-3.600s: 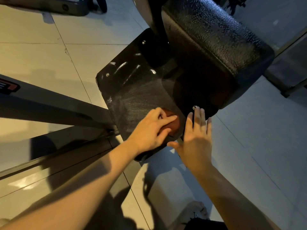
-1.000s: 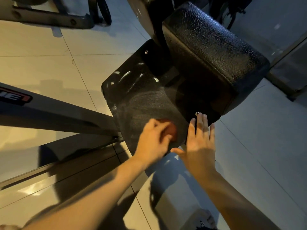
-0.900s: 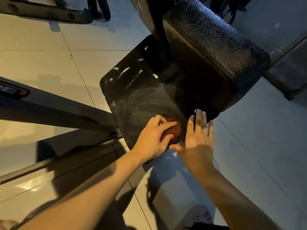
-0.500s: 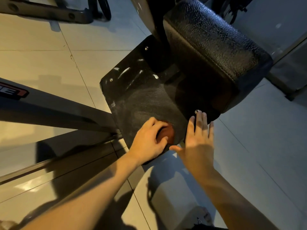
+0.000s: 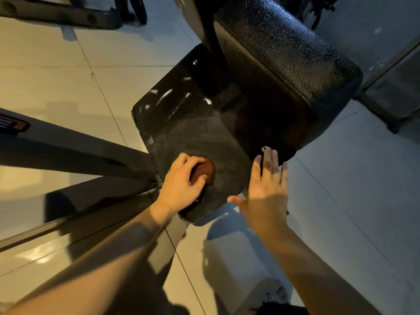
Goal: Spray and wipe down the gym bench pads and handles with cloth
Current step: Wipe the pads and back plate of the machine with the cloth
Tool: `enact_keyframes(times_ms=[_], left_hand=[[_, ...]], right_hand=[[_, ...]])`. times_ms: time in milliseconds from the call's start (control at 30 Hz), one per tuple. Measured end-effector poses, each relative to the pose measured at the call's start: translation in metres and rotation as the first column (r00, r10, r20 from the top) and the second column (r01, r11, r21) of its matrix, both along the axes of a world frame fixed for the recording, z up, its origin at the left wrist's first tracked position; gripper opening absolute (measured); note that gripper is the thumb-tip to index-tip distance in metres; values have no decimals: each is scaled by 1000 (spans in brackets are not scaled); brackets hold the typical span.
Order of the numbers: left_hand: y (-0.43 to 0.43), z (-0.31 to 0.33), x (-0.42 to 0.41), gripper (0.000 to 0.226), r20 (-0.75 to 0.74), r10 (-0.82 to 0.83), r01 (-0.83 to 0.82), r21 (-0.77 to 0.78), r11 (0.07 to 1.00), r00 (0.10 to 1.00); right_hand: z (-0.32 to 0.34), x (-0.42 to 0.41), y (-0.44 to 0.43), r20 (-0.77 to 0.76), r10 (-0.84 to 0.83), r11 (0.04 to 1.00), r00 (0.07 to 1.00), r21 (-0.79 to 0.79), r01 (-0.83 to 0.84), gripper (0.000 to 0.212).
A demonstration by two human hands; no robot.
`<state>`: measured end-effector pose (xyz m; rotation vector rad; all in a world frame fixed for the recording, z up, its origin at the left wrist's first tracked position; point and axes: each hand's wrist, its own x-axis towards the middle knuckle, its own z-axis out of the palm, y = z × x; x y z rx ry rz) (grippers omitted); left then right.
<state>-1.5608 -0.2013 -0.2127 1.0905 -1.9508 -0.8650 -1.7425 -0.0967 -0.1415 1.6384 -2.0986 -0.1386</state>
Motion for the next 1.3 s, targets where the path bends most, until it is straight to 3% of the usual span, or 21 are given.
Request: enact_keyframes(times_ms=[67, 133, 200, 267, 333, 400, 500, 533, 633, 733, 767, 867, 933, 1033, 1100, 1233, 1300], left_hand=[[-15, -10, 10, 38, -4, 264, -257, 205, 944, 965], [-16, -5, 3, 38, 21, 403, -383, 358, 851, 915], [-1, 12, -19, 37, -34, 319, -297, 278, 913, 947], [8, 33, -38, 38, -115, 95, -85, 88, 993, 989], [-6, 50, -44, 42, -65, -96, 91, -84, 992, 993], [-38, 48, -40, 43, -38, -41, 36, -117, 992, 998], [-72, 26, -16, 44, -12, 291, -287, 142, 947, 957], [-71, 22, -15, 44, 3, 333, -327, 187, 926, 943], [-50, 41, -41, 44, -91, 154, -146, 92, 985, 984], [-48, 65, -63, 42, -89, -80, 65, -164, 984, 993], [-56, 66, -64, 42, -64, -49, 36, -190, 981, 997], [-76, 52, -49, 44, -89, 232, -230, 34, 973, 969], [-70, 51, -50, 44, -90, 204, -200, 52, 978, 975], [-45, 66, -65, 43, -116, -66, 57, -83, 995, 991], [-43, 72, -70, 42, -90, -136, 121, -153, 981, 987], [-65, 67, -59, 42, -110, 147, -145, 21, 989, 983], [-68, 67, -59, 43, -105, 176, -169, 72, 983, 979]], right_hand=[[1, 1, 1, 17, -2, 1000, 1000, -9, 2, 118], [1, 0, 0, 36, 0, 1000, 999, -14, 0, 118], [0, -1, -2, 32, 3, 1000, 999, -15, -2, 124], [1, -1, -2, 29, 5, 1000, 1000, -9, -5, 128], [4, 1, -2, 26, 8, 1000, 1000, -13, -7, 129], [6, 3, 0, 29, -9, 1000, 1000, 5, 9, 129], [4, 2, 1, 48, -12, 1000, 999, 5, 12, 129], [3, 2, 1, 51, -10, 1000, 999, 7, 10, 129], [6, 2, 0, 57, -4, 1000, 998, 0, 4, 129], [11, 5, -1, 39, -26, 999, 999, 25, 25, 127], [10, 4, 0, 36, -27, 999, 999, 30, 26, 127], [8, 3, 3, 62, -14, 1000, 998, 17, 12, 125], [8, 3, 2, 77, -11, 1000, 997, 16, 10, 126], [11, 4, -1, 65, -25, 999, 998, 27, 23, 127], [12, 4, -2, 58, -30, 999, 998, 22, 29, 126], [11, 5, 2, 67, -21, 1000, 998, 20, 20, 126], [10, 6, 2, 73, -25, 999, 997, 22, 24, 127]])
